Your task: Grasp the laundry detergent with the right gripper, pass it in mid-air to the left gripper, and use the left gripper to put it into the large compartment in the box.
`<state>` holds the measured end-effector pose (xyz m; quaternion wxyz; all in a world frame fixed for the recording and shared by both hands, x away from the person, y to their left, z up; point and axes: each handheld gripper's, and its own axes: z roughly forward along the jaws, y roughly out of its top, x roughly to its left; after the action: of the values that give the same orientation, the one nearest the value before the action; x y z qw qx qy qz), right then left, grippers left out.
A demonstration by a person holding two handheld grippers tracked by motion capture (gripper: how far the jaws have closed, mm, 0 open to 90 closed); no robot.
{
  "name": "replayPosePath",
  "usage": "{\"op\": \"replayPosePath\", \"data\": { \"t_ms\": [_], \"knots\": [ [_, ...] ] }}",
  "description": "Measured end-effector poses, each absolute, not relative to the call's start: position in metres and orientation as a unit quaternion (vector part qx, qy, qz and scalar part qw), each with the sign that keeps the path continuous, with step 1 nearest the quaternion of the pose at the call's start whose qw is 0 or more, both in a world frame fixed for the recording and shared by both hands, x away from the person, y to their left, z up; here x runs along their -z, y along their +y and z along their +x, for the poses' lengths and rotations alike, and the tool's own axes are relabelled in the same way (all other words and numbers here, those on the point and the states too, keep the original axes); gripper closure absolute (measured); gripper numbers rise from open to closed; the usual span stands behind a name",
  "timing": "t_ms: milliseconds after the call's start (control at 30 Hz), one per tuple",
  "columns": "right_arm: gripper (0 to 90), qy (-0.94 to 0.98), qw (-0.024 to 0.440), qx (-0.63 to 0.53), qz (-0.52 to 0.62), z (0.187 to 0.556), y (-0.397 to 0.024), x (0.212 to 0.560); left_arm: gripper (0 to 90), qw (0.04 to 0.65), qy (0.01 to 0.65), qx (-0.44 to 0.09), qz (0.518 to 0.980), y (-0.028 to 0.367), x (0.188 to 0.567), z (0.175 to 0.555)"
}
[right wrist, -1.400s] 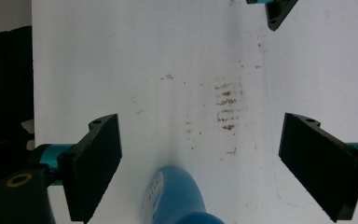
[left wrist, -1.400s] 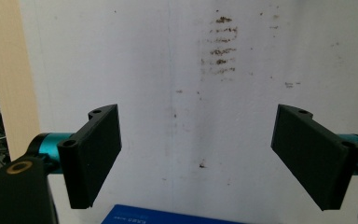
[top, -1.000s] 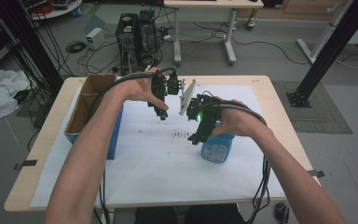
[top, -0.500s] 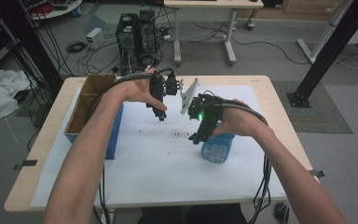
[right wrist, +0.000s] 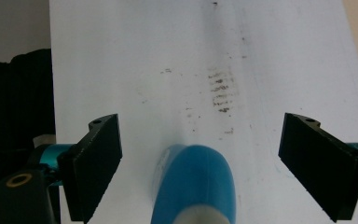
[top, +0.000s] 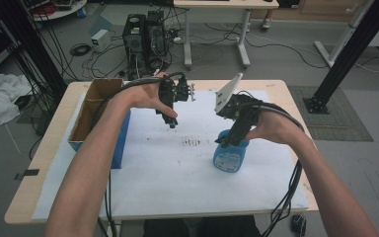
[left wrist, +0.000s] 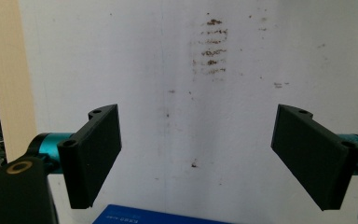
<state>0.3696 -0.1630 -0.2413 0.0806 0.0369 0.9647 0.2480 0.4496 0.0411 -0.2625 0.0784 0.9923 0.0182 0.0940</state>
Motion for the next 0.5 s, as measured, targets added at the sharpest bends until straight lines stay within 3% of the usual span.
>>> {"op": "replayPosePath", "data": {
  "t_ms": [500],
  "knots": [
    [12.3,0.944,0.091,-0.307,0.084,0.357,-0.210,0.258,16.0,0.083,0.021,-0.096,0.992,0.051,0.263,0.448]
  ]
}}
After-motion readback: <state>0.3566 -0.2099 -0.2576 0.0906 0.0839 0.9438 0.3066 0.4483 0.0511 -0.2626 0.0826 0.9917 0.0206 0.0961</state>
